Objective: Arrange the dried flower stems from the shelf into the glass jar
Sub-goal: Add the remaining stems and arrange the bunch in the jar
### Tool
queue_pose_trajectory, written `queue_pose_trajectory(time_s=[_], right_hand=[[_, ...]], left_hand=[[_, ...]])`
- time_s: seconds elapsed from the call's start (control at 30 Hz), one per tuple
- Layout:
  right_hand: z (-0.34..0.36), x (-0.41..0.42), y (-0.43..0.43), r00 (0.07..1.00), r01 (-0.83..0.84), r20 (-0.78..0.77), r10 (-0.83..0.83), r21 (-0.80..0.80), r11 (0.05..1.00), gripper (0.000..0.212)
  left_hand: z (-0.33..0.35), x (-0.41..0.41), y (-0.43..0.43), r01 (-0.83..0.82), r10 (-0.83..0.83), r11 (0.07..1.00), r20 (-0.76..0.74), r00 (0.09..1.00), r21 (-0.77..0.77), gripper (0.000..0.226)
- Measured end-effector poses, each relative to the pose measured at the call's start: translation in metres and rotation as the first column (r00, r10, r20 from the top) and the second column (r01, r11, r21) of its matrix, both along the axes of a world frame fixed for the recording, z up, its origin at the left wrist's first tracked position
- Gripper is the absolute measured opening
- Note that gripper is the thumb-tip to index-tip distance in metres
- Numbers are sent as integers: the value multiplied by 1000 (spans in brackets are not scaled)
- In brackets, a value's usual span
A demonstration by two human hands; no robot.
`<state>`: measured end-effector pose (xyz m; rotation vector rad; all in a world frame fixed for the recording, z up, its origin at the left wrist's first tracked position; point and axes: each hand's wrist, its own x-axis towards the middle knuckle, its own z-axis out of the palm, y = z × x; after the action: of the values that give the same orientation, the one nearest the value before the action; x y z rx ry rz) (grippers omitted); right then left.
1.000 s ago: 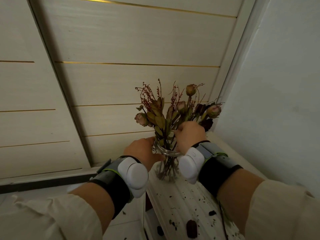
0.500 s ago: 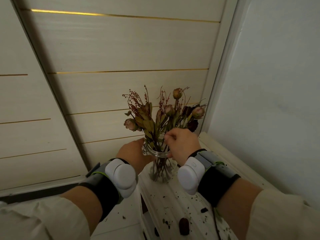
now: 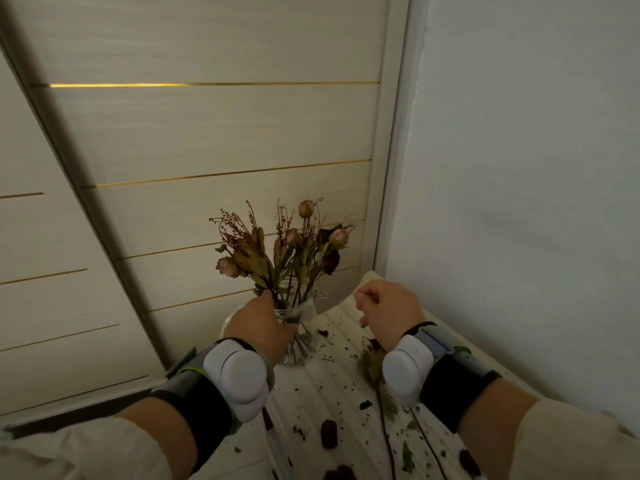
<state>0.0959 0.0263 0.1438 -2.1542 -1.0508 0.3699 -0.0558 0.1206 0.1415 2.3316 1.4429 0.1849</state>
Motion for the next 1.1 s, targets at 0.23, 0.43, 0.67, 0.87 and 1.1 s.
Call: queue_pose_trajectory(time_s=[0.23,0.43,0.67,0.87,1.1], right_hand=[[-9,27,-35,996,85,-29,-86,-36,996,21],[-26,42,-54,992,107,-59,-112,-83,991,21],[-52,52,-64,993,99,-53,-110,-182,978,23],[-71,55,-65,996,66,-35,-78,-273,960,27],[-95,56,-62,995,51,-69,-78,-324,945,29]], left_hand=[[0,24,-30,65,-65,998,4,998,-7,64],[-13,50,-52,143,-144,989,-28,989,-42,68],[-47,69,-66,223,-231,969,-73,970,-103,71],[-69,75,-72,240,-254,961,-100,962,-134,71],[-84,79,-75,236,-253,961,-115,961,-143,68]])
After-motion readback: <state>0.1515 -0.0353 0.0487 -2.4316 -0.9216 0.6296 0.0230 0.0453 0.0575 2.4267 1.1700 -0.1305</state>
